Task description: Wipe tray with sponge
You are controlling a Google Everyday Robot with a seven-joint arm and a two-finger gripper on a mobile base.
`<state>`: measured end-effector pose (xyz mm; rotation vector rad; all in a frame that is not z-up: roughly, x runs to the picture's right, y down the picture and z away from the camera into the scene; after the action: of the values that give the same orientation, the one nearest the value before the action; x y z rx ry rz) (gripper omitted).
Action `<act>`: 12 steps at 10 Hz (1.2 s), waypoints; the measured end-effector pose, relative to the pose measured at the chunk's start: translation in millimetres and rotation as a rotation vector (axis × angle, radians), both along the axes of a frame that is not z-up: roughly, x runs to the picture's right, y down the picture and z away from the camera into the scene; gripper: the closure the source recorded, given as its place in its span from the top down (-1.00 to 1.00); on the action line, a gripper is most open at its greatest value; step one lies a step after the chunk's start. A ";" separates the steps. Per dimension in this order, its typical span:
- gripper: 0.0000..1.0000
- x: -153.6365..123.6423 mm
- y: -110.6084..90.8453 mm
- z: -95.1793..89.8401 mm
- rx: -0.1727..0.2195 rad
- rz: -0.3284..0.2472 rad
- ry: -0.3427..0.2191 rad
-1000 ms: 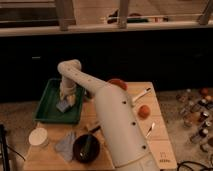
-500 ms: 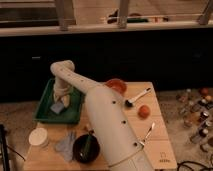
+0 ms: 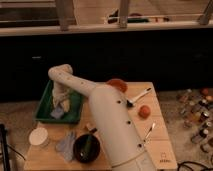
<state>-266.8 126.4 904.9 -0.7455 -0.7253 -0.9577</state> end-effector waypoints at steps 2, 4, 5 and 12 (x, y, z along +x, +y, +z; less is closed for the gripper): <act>-0.99 23.4 1.8 -1.1 -0.010 0.015 0.036; -0.99 41.4 -0.1 0.1 -0.011 0.045 0.066; -0.99 48.1 -5.5 2.8 -0.005 0.057 0.080; -0.99 32.2 -41.7 18.6 0.045 0.061 0.079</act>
<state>-234.7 84.7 923.5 -0.7139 -0.6524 -0.8818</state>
